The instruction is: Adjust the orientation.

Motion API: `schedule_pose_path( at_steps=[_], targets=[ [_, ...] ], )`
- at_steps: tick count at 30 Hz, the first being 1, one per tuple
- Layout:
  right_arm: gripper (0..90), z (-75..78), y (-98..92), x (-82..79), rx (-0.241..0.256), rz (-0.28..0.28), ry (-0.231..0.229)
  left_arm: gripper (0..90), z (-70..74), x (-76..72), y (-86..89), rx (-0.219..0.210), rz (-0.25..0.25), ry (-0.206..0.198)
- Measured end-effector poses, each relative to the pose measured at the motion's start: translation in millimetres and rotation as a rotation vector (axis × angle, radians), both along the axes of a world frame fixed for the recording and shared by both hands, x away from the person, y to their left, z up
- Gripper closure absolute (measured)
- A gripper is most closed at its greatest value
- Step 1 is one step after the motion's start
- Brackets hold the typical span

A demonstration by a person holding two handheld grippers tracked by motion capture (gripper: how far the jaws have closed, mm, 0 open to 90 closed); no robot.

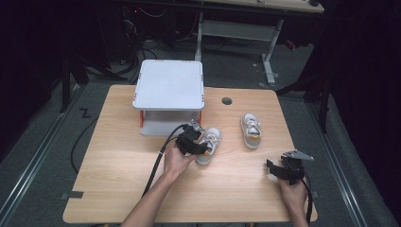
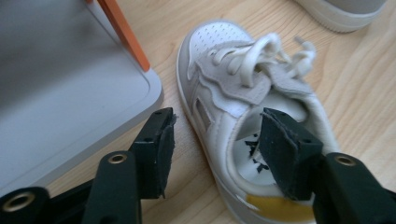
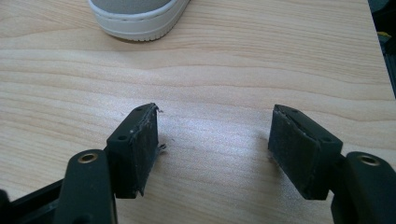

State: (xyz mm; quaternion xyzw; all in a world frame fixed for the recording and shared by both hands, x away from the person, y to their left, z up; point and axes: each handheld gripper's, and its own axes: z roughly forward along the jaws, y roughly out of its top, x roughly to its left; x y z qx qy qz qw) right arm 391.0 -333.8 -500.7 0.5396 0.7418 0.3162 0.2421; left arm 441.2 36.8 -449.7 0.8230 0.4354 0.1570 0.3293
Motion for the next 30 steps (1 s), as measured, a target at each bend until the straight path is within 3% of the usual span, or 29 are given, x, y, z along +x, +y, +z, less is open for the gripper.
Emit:
schedule_pose_path(
  at_steps=[2, 6, 9, 12, 19, 27, 30],
  targets=[
    [33.3, 0.0, 0.0, 0.0, 0.001, 0.001, 0.0, 50.8, -2.4, 1.9, -1.1, -0.002, 0.002, 0.007],
    [33.3, 0.0, 0.0, 0.0, 0.001, 0.001, 0.0, 65.7, -4.6, 1.8, -4.0, 0.002, -0.028, -0.002],
    [33.3, 0.0, 0.0, 0.0, 0.0, 0.0, 0.0, 71.6, -2.3, -1.5, -5.6, 0.041, -0.016, -0.035],
    [33.3, 0.0, 0.0, 0.0, 0.001, 0.001, 0.0, 79.6, -0.2, -2.7, -3.4, 0.048, 0.0, -0.046],
    [33.3, 0.0, 0.0, 0.0, 0.001, 0.001, 0.001, 84.2, 5.5, -8.9, -2.9, 0.081, 0.015, -0.065],
    [33.2, 0.0, 0.0, -0.1, 0.001, 0.002, 0.001, 84.6, 17.2, -39.4, 9.9, 0.06, 0.037, -0.097],
    [33.2, 0.0, 0.0, -0.1, 0.001, 0.001, 0.001, 84.6, 22.2, -58.6, 24.8, 0.071, 0.068, -0.114]
  ],
)
